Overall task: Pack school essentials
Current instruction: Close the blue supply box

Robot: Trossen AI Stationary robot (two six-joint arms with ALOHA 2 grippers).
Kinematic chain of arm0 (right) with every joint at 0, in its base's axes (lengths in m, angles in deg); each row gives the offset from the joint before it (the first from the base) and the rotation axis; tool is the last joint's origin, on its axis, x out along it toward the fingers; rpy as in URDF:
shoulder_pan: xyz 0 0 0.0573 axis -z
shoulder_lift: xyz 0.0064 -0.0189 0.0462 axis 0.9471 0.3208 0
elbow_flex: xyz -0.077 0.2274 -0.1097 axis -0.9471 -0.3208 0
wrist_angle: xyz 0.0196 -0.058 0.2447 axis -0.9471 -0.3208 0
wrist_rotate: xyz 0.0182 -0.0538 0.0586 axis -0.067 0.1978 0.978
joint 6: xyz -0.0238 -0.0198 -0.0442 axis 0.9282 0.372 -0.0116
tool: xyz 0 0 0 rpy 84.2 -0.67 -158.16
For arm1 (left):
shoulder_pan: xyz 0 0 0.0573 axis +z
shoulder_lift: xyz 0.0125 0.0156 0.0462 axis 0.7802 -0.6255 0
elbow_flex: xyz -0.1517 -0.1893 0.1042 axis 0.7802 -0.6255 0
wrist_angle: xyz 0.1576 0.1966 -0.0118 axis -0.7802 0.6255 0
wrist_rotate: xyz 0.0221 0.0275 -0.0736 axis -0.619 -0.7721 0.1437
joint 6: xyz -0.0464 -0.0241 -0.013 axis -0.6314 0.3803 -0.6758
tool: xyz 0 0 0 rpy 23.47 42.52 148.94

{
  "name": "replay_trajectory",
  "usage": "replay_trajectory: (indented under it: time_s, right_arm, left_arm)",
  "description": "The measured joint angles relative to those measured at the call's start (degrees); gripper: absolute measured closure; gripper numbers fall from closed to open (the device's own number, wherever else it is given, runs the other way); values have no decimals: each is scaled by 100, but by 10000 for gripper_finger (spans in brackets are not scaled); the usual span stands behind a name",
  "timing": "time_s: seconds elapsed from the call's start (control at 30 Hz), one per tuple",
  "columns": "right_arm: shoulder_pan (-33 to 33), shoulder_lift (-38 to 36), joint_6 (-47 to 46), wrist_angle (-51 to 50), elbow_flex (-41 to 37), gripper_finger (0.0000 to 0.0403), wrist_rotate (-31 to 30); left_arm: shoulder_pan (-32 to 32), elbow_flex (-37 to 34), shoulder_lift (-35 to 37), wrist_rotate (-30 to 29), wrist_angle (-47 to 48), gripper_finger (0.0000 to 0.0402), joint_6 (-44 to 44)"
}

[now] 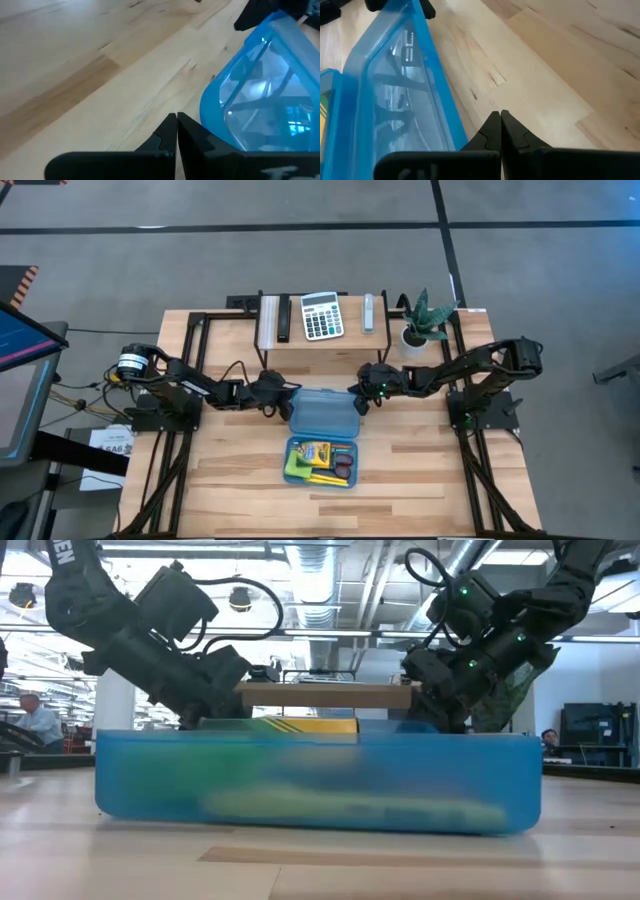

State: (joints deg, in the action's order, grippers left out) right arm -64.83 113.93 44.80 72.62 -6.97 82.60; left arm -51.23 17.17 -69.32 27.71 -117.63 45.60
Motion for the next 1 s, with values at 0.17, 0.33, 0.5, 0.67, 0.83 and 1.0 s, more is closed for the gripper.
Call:
replay_trajectory:
  time_s: [0.17, 0.33, 0.5, 0.67, 0.83, 1.0]
  right_arm:
    - [-78, 0, -1, 80, 0, 396, 6]
    - [-219, -14, -26, 430, 2, 396, 249]
    - [-361, -15, -114, 868, 55, 396, 625]
    - [-660, -17, -127, 930, 273, 396, 833]
    - [-1043, -17, -123, 934, 577, 396, 880]
    - [-1355, -17, -63, 929, 775, 396, 907]
  left_arm:
    - [1, 0, 4, 276, -304, 401, 153]
    - [0, 0, 235, 710, -487, 401, 304]
    - [-143, 0, 717, 812, -462, 401, 538]
    - [-437, 2, 1166, 831, -447, 401, 806]
    - [-720, 0, 1515, 767, -395, 401, 965]
    - [-1036, 2, 1866, 652, -392, 401, 1093]
